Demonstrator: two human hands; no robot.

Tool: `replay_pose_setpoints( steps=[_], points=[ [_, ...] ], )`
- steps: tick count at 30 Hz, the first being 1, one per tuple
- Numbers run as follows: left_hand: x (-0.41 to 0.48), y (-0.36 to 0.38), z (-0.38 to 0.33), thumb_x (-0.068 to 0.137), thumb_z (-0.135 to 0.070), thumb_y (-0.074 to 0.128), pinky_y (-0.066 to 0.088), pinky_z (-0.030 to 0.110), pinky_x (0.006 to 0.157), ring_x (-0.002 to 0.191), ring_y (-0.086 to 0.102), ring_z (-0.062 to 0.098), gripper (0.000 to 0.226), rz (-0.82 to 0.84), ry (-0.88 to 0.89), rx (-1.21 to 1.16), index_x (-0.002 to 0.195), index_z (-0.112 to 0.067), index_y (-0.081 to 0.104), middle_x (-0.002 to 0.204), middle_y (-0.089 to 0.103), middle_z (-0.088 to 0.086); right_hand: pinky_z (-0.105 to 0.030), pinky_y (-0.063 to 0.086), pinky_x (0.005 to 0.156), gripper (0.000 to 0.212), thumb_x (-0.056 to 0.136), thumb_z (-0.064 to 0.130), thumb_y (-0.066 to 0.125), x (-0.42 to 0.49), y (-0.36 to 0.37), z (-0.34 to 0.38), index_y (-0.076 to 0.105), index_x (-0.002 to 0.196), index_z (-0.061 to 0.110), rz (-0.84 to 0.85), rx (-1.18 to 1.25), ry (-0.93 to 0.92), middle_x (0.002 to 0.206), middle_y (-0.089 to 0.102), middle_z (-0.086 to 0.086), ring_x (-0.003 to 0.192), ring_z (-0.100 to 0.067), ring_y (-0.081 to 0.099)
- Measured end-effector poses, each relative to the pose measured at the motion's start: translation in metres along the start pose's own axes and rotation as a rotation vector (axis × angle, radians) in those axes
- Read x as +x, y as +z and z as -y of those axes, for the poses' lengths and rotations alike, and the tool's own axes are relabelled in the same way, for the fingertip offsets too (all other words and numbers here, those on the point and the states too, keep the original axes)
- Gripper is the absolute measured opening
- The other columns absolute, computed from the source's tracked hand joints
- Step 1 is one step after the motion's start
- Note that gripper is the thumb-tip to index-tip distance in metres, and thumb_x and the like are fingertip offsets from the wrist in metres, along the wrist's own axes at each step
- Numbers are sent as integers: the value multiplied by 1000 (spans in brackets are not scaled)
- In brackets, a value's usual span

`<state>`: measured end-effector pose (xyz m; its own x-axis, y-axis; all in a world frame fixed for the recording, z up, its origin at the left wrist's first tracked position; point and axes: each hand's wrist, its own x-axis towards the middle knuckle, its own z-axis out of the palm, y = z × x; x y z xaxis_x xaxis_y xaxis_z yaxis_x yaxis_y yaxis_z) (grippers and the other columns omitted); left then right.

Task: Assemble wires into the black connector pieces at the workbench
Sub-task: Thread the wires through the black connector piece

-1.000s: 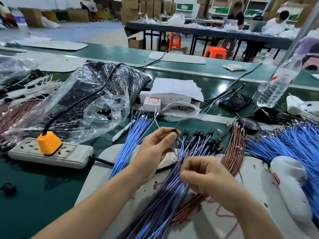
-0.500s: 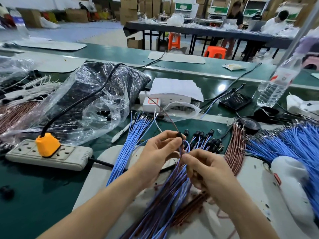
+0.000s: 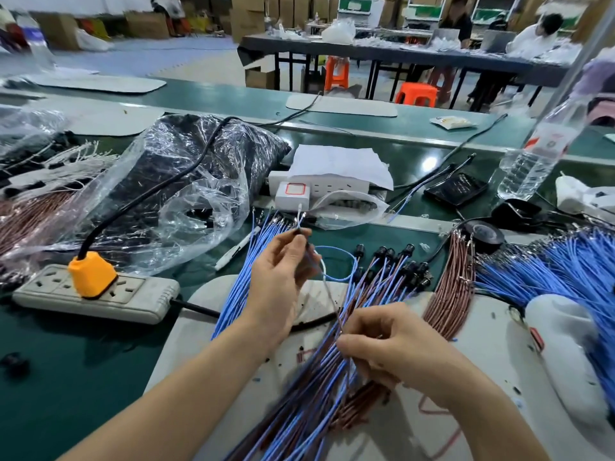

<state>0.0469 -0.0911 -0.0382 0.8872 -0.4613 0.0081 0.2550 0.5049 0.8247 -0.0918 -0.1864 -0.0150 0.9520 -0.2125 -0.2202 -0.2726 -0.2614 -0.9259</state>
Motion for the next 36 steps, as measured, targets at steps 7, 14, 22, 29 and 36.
replay_pose_setpoints(
  steps=[7,14,22,29,36],
  points=[
    [-30,11,5,88,-19,61,48,27,74,86,60,11,16,484,651,717,103,-22,64,95,62,-7,-19,44,46,9,79,9,72,8,6,-3,63,79,8,-486,154,-345,55,60,-3,44,-13,54],
    [-30,8,1,87,-13,66,42,15,79,90,58,7,18,498,720,786,105,-12,66,94,64,4,-15,50,55,17,85,-8,63,12,12,-12,59,75,4,-582,41,-424,59,66,-9,54,-12,67],
    [-30,8,3,85,-8,66,42,15,78,89,58,6,18,500,735,793,103,-5,68,93,64,4,-8,45,58,11,84,-9,65,13,10,-17,62,80,1,-649,-189,-531,70,64,-7,63,-1,65],
    [-29,8,2,84,-4,67,42,14,79,89,59,10,18,502,717,816,102,-1,69,92,65,6,-2,39,61,2,83,1,62,12,10,-17,63,83,1,-688,-271,-591,71,62,-2,67,5,61],
    [-32,10,0,84,-6,68,43,17,77,85,59,7,26,511,708,793,109,-13,65,91,65,3,-8,46,60,20,83,-15,63,15,10,-21,59,81,5,-699,-253,-544,71,63,-5,66,-1,66]
  ],
)
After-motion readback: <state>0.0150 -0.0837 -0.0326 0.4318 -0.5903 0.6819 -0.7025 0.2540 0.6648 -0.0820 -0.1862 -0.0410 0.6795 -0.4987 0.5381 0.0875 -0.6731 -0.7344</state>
